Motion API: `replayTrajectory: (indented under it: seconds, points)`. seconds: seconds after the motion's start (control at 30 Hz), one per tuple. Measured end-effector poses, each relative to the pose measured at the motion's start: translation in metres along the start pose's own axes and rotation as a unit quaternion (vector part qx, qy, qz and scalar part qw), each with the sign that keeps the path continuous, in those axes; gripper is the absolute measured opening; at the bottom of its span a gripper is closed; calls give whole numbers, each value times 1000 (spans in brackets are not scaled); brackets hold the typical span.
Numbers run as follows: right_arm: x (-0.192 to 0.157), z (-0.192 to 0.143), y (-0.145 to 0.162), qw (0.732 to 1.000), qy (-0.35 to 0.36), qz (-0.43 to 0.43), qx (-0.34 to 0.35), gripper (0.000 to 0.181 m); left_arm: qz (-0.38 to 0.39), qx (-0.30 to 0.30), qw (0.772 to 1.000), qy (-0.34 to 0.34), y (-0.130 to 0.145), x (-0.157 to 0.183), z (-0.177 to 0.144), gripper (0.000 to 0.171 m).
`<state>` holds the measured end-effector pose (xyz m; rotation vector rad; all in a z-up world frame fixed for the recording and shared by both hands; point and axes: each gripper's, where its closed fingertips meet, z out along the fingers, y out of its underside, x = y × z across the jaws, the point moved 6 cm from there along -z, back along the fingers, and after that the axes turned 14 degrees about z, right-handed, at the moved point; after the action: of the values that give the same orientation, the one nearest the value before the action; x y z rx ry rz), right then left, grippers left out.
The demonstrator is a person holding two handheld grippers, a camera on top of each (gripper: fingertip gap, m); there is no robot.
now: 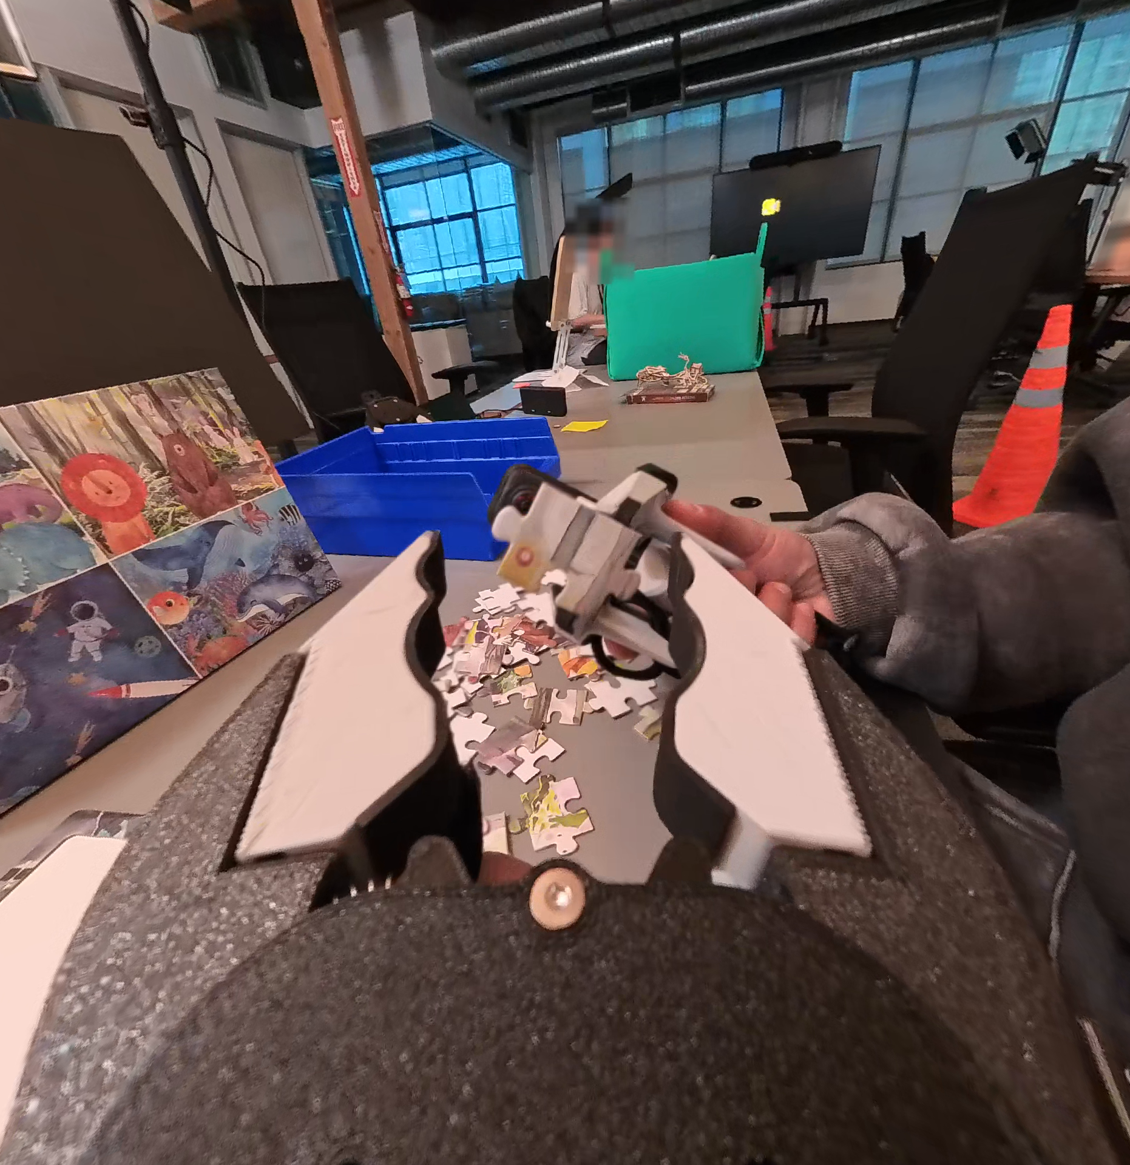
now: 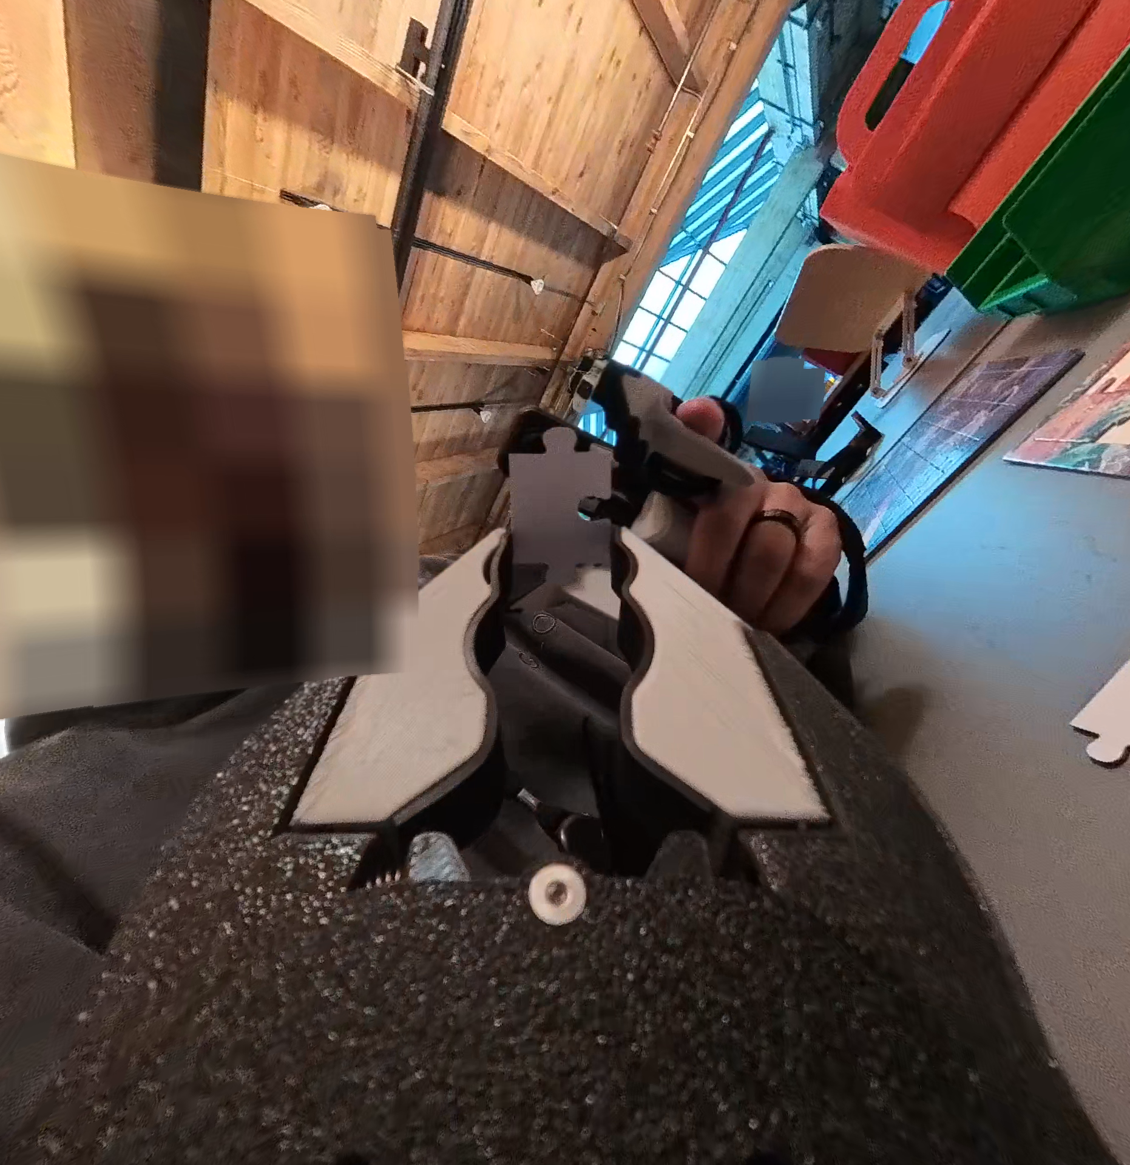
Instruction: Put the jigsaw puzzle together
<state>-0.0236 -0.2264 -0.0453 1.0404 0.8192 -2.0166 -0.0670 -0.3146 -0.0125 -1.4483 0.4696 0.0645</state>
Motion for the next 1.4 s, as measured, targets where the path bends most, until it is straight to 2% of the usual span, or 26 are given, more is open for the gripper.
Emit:
replayTrajectory:
  seconds: [0.27, 0.4, 0.5, 0.57, 0.67, 0.73, 0.77, 0.9, 1.03, 1.1, 1.23, 1.4]
  points:
    - [7, -1, 0, 1000, 24, 1, 0, 31, 14, -36, 999, 4, 9, 4, 5, 48]
    - [6, -3, -1, 999, 50, -20, 3, 32, 13, -45, 999, 11, 11, 4, 4, 48]
    - [-1, -19, -11, 992, 100, -69, 36, 41, 15, -72, 997, 1, 18, 2, -1, 48]
    - [-1, -35, -21, 967, 195, -145, 78, 41, 12, -108, 994, -11, 29, -4, -8, 48]
    - [-8, -55, -34, 878, 346, -298, 143, 39, 1, -186, 981, -48, 52, -23, -25, 48]
    - [-11, -57, -37, 813, 420, -372, 159, 37, -12, -241, 967, -82, 67, -42, -41, 48]
    - [-10, -55, -36, 788, 443, -399, 153, 37, -21, -270, 958, -97, 75, -52, -50, 48]
    - [16, -33, -24, 743, 502, -439, 55, 36, -80, -366, 913, -159, 100, -96, -100, 48]
    - [38, -22, -15, 695, 548, -465, -16, 34, -135, -452, 858, -203, 124, -140, -138, 48]
    - [39, -21, -14, 691, 549, -469, -20, 34, -160, -482, 831, -228, 138, -163, -148, 48]
    - [35, -26, -18, 714, 540, -445, 1, 33, -196, -541, 772, -270, 169, -203, -157, 48]
    - [33, -27, -17, 720, 532, -445, 8, 33, -237, -543, 741, -315, 193, -230, -155, 50]
